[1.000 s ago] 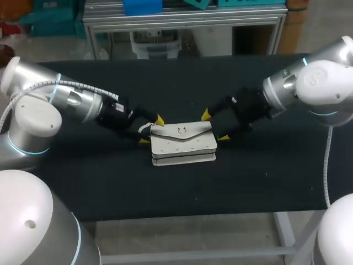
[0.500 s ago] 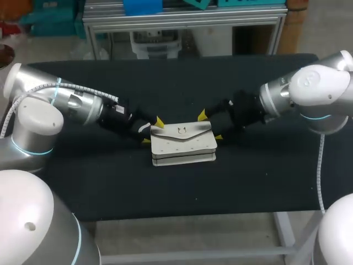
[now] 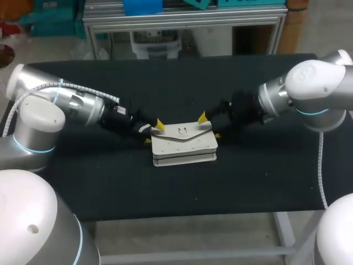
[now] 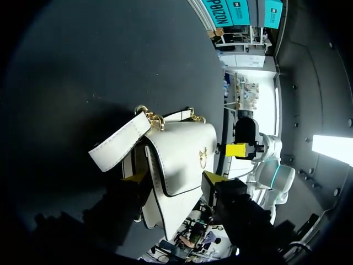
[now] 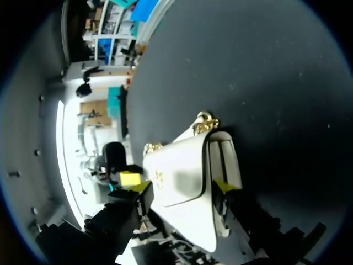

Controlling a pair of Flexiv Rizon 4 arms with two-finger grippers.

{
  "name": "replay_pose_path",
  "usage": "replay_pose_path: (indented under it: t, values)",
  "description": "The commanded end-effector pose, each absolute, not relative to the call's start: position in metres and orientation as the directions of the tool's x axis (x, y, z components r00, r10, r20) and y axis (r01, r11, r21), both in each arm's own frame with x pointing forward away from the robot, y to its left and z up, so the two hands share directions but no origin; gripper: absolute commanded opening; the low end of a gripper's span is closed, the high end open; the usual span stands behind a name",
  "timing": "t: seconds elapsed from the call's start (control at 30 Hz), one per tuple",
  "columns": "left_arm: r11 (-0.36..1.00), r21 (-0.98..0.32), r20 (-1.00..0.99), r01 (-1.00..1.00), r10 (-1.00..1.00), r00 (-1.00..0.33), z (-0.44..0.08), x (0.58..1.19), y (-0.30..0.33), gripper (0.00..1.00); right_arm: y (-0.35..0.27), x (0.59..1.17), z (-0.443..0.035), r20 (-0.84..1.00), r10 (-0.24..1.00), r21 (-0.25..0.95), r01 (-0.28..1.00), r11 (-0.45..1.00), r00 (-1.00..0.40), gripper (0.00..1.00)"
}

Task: Pick up the bag, open it, inspect its contents, close it, and place it on the opposite side

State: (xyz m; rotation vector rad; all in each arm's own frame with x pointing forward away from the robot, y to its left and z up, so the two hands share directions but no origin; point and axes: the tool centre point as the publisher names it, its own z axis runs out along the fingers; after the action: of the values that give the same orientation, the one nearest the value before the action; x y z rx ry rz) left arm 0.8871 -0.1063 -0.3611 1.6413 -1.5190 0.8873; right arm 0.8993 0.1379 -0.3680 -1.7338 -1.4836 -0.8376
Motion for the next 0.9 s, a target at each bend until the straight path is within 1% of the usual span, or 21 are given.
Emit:
replay_pose_path:
  t: [0.03, 0.07, 0.1, 0.2, 0.27, 0.3, 0.33, 0.37, 0.4, 0.43, 0.47, 0.5, 0.53, 0.57, 0.6, 0.63, 0.9]
  values:
    - [-0.037, 0.065, 0.868, -0.997, -0.491, 0.075, -0.371, 0.892, -0.111, 0.54, 0.144, 0.905, -0.382, 0.843, 0.519, -0.103, 0.99, -0.096, 0.138, 0.51]
    - [-0.037, 0.069, 0.869, -0.997, -0.488, 0.079, -0.373, 0.892, -0.111, 0.52, 0.145, 0.905, -0.383, 0.844, 0.518, -0.103, 0.99, -0.097, 0.139, 0.52]
    - [-0.036, 0.072, 0.87, -0.997, -0.487, 0.081, -0.374, 0.893, -0.112, 0.5, 0.146, 0.906, -0.384, 0.844, 0.517, -0.104, 0.99, -0.097, 0.14, 0.55]
    - [-0.04, 0.082, 0.871, -0.996, -0.482, 0.091, -0.378, 0.894, -0.112, 0.46, 0.147, 0.906, -0.387, 0.847, 0.511, -0.108, 0.989, -0.101, 0.145, 0.56]
    - [-0.043, 0.086, 0.872, -0.995, -0.481, 0.096, -0.379, 0.895, -0.112, 0.45, 0.147, 0.905, -0.39, 0.848, 0.509, -0.11, 0.988, -0.104, 0.148, 0.65]
    - [-0.043, 0.089, 0.872, -0.995, -0.479, 0.099, -0.381, 0.895, -0.112, 0.46, 0.147, 0.905, -0.391, 0.847, 0.509, -0.113, 0.988, -0.107, 0.152, 0.68]
    - [-0.045, 0.094, 0.873, -0.995, -0.477, 0.104, -0.382, 0.896, -0.111, 0.46, 0.147, 0.904, -0.392, 0.849, 0.505, -0.116, 0.987, -0.11, 0.156, 0.75]
    - [-0.044, 0.097, 0.873, -0.994, -0.476, 0.106, -0.383, 0.896, -0.111, 0.47, 0.147, 0.904, -0.393, 0.849, 0.504, -0.118, 0.986, -0.113, 0.16, 0.86]
    - [-0.045, 0.1, 0.873, -0.994, -0.476, 0.109, -0.385, 0.896, -0.111, 0.47, 0.146, 0.904, -0.393, 0.849, 0.502, -0.118, 0.986, -0.118, 0.162, 0.94]
    - [-0.045, 0.101, 0.873, -0.994, -0.475, 0.111, -0.385, 0.897, -0.111, 0.47, 0.146, 0.904, -0.394, 0.85, 0.501, -0.119, 0.986, -0.12, 0.163, 0.89]
    - [-0.047, 0.104, 0.873, -0.994, -0.475, 0.113, -0.386, 0.897, -0.111, 0.46, 0.146, 0.904, -0.394, 0.85, 0.5, -0.118, 0.985, -0.123, 0.164, 0.77]
    - [-0.05, 0.106, 0.873, -0.993, -0.474, 0.117, -0.386, 0.897, -0.111, 0.41, 0.146, 0.903, -0.394, 0.85, 0.5, -0.118, 0.985, -0.125, 0.165, 0.49]
    - [-0.051, 0.107, 0.873, -0.993, -0.474, 0.118, -0.386, 0.897, -0.111, 0.37, 0.145, 0.903, -0.393, 0.85, 0.5, -0.117, 0.985, -0.126, 0.165, 0.42]
    - [-0.052, 0.108, 0.873, -0.993, -0.472, 0.119, -0.386, 0.897, -0.111, 0.28, 0.145, 0.904, -0.392, 0.851, 0.499, -0.112, 0.985, -0.135, 0.165, 0.2]
    - [-0.053, 0.108, 0.874, -0.993, -0.472, 0.12, -0.386, 0.897, -0.111, 0.21, 0.145, 0.904, -0.391, 0.852, 0.498, -0.11, 0.985, -0.136, 0.164, 0.0]
    - [-0.055, 0.107, 0.874, -0.993, -0.471, 0.12, -0.386, 0.898, -0.111, 0.0, 0.145, 0.904, -0.389, 0.853, 0.497, -0.104, 0.985, -0.139, 0.16, 0.0]
    - [-0.059, 0.08, 0.879, -0.995, -0.467, 0.098, -0.376, 0.898, -0.112, 0.0, 0.145, 0.903, -0.381, 0.864, 0.484, -0.057, 0.983, -0.173, 0.135, 0.0]
